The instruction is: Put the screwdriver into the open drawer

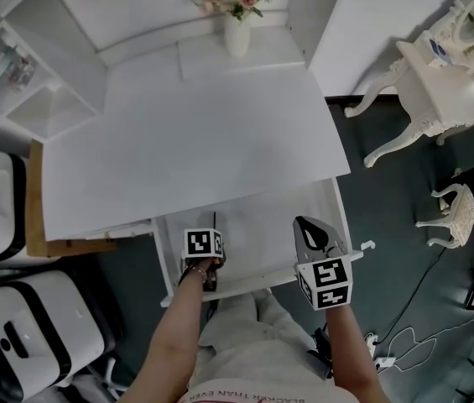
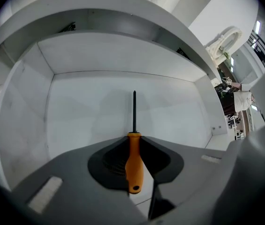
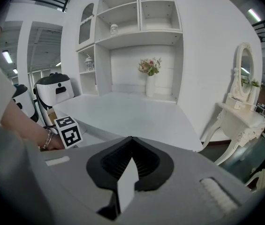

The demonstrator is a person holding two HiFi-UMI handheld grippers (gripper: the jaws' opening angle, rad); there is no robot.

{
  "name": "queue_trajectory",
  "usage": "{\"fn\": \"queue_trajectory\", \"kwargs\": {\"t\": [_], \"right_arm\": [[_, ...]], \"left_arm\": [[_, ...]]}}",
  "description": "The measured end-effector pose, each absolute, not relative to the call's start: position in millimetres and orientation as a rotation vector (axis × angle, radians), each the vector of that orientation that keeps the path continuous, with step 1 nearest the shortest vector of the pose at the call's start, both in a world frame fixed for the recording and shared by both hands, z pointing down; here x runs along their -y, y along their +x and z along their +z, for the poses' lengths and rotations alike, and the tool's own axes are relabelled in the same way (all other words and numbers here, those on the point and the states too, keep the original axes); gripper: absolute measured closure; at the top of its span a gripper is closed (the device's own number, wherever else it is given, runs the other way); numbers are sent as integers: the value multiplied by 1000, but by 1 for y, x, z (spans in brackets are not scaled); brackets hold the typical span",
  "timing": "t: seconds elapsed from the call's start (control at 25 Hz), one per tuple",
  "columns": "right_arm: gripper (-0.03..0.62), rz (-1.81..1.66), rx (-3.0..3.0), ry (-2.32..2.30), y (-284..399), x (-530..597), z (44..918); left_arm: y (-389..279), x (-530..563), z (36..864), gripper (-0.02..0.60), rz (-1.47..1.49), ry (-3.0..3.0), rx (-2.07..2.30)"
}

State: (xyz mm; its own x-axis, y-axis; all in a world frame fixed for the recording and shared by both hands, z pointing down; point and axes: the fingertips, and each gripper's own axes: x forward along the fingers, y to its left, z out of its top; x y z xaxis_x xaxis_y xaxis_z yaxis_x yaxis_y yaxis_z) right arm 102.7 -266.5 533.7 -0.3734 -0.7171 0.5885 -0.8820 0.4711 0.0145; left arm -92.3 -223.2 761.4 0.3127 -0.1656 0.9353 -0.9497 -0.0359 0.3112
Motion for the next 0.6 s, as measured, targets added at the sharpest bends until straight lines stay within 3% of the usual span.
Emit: {"fn": "queue_trajectory", "kwargs": {"t": [0.28,0.48,0.6], "right_arm": [[592,419,2190,1328,105,263,534],[592,397,2205,1326,103,263,528],[592,383,2219,1323,103,263,524]], "left_arm": [[-90,223,762,483,869,1476,1067],[-82,227,756,334,800,1480,1050],[-84,229,751,324,794,1490,1073]]}}
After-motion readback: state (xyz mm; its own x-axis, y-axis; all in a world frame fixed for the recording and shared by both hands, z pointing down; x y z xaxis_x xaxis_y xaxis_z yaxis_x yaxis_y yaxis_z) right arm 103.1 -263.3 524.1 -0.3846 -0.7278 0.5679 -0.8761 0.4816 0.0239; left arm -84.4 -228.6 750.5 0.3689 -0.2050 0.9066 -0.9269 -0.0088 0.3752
